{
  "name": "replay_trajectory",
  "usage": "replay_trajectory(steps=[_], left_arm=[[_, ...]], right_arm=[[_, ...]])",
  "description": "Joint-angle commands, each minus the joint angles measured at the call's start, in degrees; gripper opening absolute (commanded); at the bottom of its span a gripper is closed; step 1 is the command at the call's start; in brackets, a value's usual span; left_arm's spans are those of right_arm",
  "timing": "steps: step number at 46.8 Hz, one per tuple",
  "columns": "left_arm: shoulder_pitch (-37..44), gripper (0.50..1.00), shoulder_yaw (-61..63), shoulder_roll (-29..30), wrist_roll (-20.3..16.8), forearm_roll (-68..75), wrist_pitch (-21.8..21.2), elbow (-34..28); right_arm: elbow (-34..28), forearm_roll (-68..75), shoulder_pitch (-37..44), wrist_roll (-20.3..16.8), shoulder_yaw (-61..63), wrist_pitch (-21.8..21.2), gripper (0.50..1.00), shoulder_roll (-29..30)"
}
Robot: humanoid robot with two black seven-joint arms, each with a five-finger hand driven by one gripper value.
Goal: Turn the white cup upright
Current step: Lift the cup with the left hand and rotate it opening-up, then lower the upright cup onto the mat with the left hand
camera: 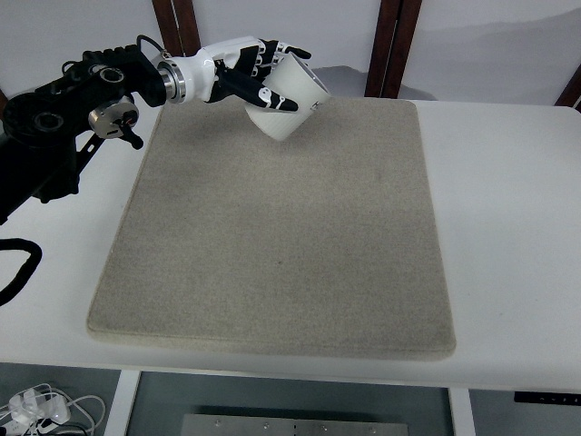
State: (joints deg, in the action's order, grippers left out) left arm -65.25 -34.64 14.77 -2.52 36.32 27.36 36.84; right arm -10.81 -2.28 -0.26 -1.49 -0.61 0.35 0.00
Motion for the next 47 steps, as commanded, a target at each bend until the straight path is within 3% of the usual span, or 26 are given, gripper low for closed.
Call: replay_trajectory(steps=[1, 16, 33, 47], left_arm=[[0.65, 0.632, -0.25, -0.09, -3.09, -1.86, 0.94, -1.41], [3.29, 0.643, -0.08, -0.44, -16.19, -9.07, 4.81, -7.57], [6.36, 0.662, 0.01, -2.29, -32.48, -11.80, 4.90, -10.82], [8.91, 0.662, 0.10, -2.73, -32.48, -11.62, 4.54, -11.44]], right_arm=[[0.00, 0.00, 0.00, 0.00, 0.00, 0.00, 0.952, 0.00], [0.00, 0.00, 0.00, 0.00, 0.00, 0.00, 0.952, 0.00], [0.00, 0.00, 0.00, 0.00, 0.00, 0.00, 0.952, 0.00], [0.00, 0.00, 0.00, 0.00, 0.00, 0.00, 0.952, 0.00]])
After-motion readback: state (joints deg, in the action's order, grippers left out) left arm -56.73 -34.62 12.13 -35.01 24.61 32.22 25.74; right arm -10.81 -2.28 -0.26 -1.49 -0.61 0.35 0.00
